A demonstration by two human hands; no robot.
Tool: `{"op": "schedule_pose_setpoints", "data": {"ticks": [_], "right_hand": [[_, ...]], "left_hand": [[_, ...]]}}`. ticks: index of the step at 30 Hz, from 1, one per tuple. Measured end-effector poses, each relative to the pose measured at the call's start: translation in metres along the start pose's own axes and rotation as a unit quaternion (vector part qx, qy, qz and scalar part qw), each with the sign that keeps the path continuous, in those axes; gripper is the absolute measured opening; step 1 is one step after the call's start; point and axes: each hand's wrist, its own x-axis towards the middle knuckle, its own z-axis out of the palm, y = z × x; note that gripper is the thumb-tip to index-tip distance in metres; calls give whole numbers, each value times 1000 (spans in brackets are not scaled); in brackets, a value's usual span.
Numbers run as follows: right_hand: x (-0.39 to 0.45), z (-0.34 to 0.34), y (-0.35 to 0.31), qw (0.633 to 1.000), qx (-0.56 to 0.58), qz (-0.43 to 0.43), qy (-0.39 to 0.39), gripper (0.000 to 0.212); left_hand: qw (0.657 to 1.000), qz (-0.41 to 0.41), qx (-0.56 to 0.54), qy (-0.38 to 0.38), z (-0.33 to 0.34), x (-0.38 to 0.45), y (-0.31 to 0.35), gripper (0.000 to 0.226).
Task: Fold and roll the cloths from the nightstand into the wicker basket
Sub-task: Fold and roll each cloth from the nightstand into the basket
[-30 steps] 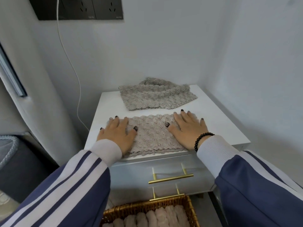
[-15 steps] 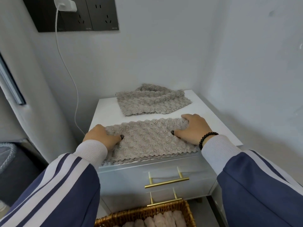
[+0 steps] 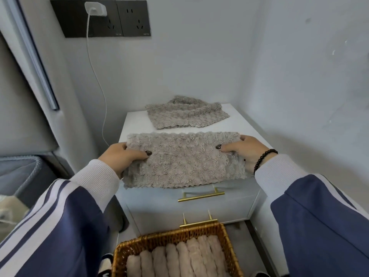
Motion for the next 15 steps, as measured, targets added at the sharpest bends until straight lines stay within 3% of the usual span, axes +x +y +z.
{"op": "schedule_pose_setpoints", "data": {"ticks": [2,7,12,15], "right_hand": [[-1,-2,9,997,69,18,-21,101],[-42,0,-1,997,68,-7,27,55],[-72,3,-2,995,-6,-74,69,67],[-90,7,-1,988,-70,-101,90,51]], "left_hand": [[999,-16,-40,-4,0,-15,-3,35],[989,-34,-142,-22,-7,-57,-5,41],[989,-7,-144,25,-13,-73,-17,18],[992,3,-118,36,-12,-80,-25,10]]}}
